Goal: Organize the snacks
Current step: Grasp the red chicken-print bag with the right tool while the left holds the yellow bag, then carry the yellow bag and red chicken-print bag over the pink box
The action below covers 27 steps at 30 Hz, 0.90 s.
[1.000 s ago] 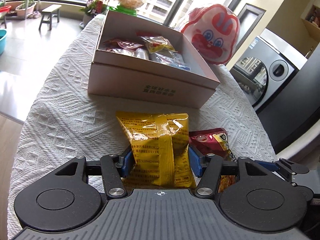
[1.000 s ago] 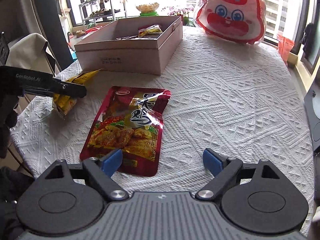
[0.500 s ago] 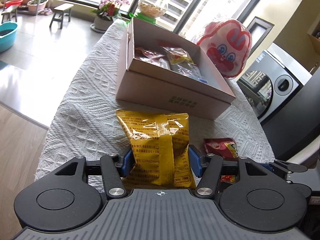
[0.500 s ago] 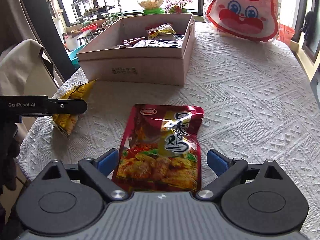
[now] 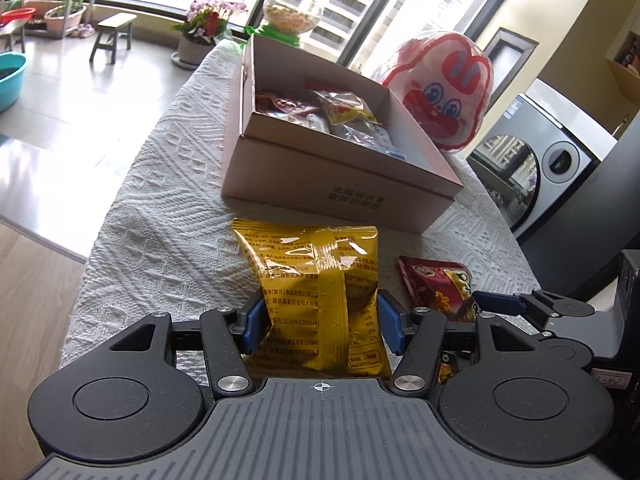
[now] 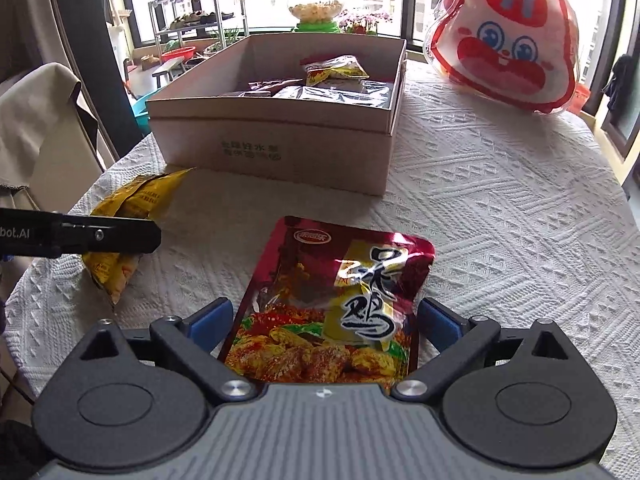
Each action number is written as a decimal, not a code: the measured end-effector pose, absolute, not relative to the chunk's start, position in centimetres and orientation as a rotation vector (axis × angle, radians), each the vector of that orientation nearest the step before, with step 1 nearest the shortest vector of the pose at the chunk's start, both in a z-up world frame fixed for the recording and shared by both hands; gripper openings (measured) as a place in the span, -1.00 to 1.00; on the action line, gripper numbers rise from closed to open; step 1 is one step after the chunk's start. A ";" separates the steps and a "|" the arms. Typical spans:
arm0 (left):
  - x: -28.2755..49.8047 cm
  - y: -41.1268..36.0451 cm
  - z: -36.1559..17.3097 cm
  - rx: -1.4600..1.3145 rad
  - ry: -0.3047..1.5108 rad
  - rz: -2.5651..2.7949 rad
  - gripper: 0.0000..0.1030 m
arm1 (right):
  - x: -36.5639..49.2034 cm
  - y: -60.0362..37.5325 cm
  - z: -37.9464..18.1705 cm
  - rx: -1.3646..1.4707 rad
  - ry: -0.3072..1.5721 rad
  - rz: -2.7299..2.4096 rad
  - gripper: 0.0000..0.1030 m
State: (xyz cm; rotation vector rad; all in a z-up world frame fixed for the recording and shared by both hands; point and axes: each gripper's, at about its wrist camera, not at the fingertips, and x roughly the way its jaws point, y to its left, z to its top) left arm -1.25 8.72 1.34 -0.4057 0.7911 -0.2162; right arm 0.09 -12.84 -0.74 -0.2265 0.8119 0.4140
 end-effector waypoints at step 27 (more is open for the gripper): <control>-2.3 4.9 6.6 -0.329 0.737 -0.339 0.20 | -5.5 -19.8 6.9 -0.253 0.574 0.339 0.36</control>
